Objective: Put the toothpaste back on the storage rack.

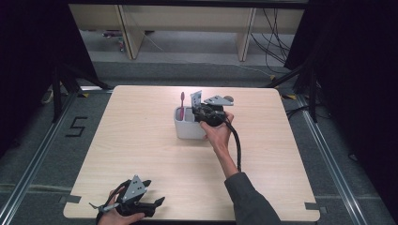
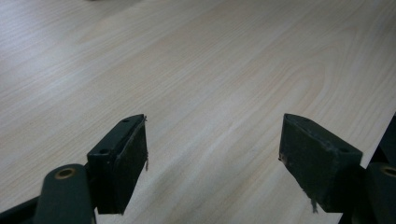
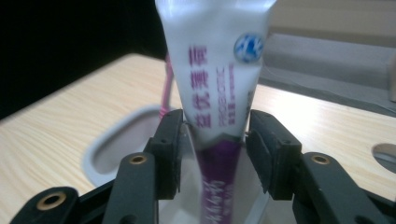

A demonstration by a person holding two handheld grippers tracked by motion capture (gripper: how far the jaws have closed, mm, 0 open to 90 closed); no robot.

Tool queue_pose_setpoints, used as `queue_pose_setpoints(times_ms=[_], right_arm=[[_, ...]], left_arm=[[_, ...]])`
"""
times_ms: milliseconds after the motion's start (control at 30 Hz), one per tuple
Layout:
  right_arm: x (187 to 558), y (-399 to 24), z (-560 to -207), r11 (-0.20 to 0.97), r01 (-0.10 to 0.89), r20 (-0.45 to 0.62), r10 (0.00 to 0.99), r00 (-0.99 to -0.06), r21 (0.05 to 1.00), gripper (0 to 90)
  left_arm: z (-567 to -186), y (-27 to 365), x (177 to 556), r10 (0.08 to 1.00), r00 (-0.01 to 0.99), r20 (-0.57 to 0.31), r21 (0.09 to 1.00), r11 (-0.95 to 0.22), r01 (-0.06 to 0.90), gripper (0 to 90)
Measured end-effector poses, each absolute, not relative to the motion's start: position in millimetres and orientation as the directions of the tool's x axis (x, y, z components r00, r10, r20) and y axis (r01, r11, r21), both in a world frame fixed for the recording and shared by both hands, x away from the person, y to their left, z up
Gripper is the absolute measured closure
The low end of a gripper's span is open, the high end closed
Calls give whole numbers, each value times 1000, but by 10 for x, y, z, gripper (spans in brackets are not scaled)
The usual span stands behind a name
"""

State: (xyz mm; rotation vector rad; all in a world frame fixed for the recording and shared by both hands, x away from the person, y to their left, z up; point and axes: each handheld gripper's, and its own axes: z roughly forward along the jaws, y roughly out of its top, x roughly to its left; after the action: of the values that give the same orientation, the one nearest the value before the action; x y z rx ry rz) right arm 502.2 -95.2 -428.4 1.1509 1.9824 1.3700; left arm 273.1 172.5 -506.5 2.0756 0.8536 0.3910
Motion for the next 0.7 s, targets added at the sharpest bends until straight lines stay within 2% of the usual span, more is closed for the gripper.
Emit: queue_pose_setpoints(times_ms=[33,133,367,400,433,700], right_arm=[[5007,-961,-4266,126,375,107,834,-541,918,496],[4958,-1002,-4200,106,386,131,832,-539,917,410],[4890,-1082,-4144,105,389,138,826,-547,915,344],[4866,-1111,-4120,111,384,130,826,-549,917,318],[4856,-1120,-4108,115,382,126,824,-552,917,309],[4762,-1186,-4055,135,378,120,807,-578,916,279]], left_arm=[[-5064,1726,2733,694,720,-27,799,-418,433,230],[-5059,1744,2749,687,726,-5,783,-450,431,229],[-5060,1745,2746,688,726,-12,786,-442,432,229],[-5068,1727,2743,699,715,-26,801,-413,433,229],[-5055,1740,2742,695,719,-12,789,-435,434,229],[-5066,1733,2740,692,721,-21,791,-429,436,229]])
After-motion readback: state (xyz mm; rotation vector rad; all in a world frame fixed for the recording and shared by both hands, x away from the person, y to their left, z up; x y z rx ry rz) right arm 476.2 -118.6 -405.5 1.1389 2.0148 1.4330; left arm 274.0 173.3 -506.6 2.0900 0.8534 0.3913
